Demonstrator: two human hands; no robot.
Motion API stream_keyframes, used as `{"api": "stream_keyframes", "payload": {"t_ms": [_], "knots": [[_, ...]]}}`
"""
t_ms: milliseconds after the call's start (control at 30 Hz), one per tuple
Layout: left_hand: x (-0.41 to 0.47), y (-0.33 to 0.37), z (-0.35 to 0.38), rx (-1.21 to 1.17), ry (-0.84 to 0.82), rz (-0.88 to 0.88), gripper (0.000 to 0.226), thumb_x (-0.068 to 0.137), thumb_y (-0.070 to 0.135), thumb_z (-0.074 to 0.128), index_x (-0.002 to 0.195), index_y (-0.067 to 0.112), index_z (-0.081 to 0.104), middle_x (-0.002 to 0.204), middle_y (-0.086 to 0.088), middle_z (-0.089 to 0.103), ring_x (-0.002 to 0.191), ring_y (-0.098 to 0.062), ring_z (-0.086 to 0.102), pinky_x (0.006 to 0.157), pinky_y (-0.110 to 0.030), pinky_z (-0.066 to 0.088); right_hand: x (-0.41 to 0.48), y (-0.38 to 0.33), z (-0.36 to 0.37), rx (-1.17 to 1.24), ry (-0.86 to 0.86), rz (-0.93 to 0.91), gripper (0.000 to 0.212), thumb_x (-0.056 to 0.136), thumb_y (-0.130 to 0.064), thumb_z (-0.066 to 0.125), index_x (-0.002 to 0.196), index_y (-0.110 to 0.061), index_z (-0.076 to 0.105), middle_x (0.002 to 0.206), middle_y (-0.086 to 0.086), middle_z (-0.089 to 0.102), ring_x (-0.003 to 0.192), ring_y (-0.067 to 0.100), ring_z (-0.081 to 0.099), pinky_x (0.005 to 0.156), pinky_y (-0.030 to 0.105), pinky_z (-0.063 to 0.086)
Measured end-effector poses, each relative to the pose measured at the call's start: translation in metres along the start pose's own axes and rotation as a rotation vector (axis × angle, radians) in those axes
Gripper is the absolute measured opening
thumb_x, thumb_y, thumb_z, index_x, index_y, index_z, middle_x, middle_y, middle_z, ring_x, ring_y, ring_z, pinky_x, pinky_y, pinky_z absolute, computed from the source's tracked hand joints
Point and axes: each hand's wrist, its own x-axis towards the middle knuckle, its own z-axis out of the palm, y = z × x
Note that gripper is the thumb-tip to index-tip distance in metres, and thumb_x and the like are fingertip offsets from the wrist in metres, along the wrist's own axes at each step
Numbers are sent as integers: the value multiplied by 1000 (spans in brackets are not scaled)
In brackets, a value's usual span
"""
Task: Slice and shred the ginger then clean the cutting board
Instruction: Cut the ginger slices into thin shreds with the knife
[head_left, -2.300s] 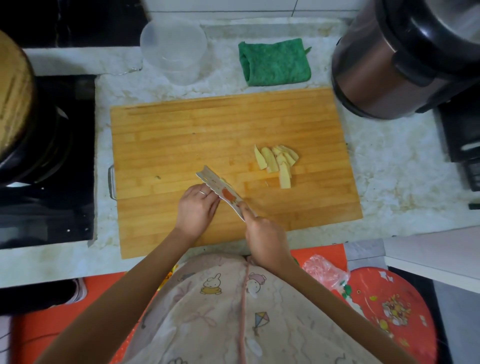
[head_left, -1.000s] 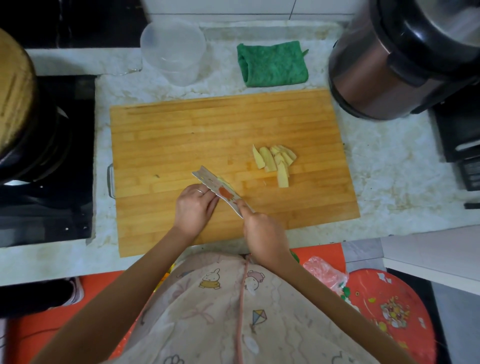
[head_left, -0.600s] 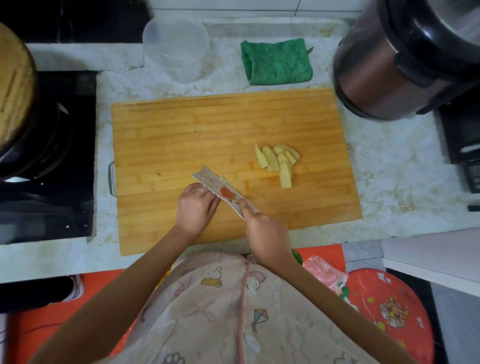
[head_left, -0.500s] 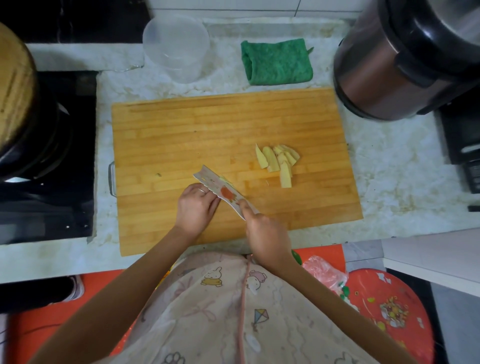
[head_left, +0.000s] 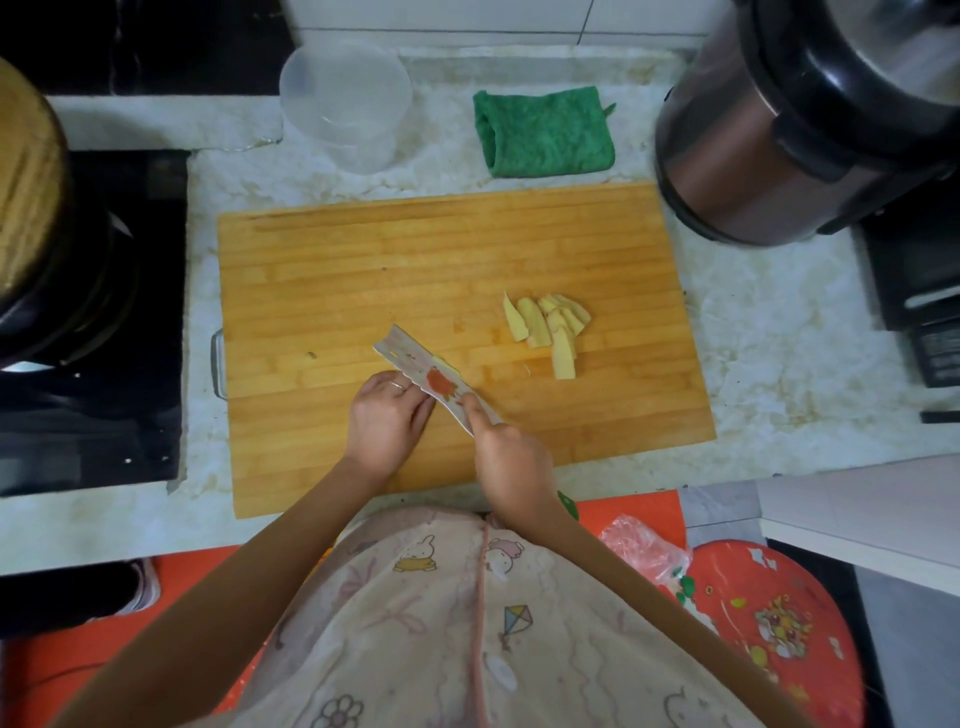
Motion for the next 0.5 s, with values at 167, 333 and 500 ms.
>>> {"api": "stream_keyframes", "payload": {"t_ms": [167,333,500], "knots": [[1,1,-2,17,-2,9,26,88,21,53,76,7,72,79,-8,72,72,-29,68,75,-30,44,-7,4,0,43,-30,-34,76,43,4,83,114,-13,66,34,-5,34,29,10,15,42,12,-6],[0,1,-1,18,-2,12,26,88,21,53,76,6,71,79,-10,71,72,-30,68,74,-31,45,-13,4,1,61,-43,-14,74,42,3,84,113,-13,68,33,-5,38,30,10,15,42,11,-6],[-1,0,0,16,-11,4,25,88,21,53,78,7,72,80,-8,71,73,-30,68,71,-31,49,-8,3,-2,-14,-141,-1,75,63,4,74,133,-15,53,48,0,54,37,14,30,36,17,8]]}}
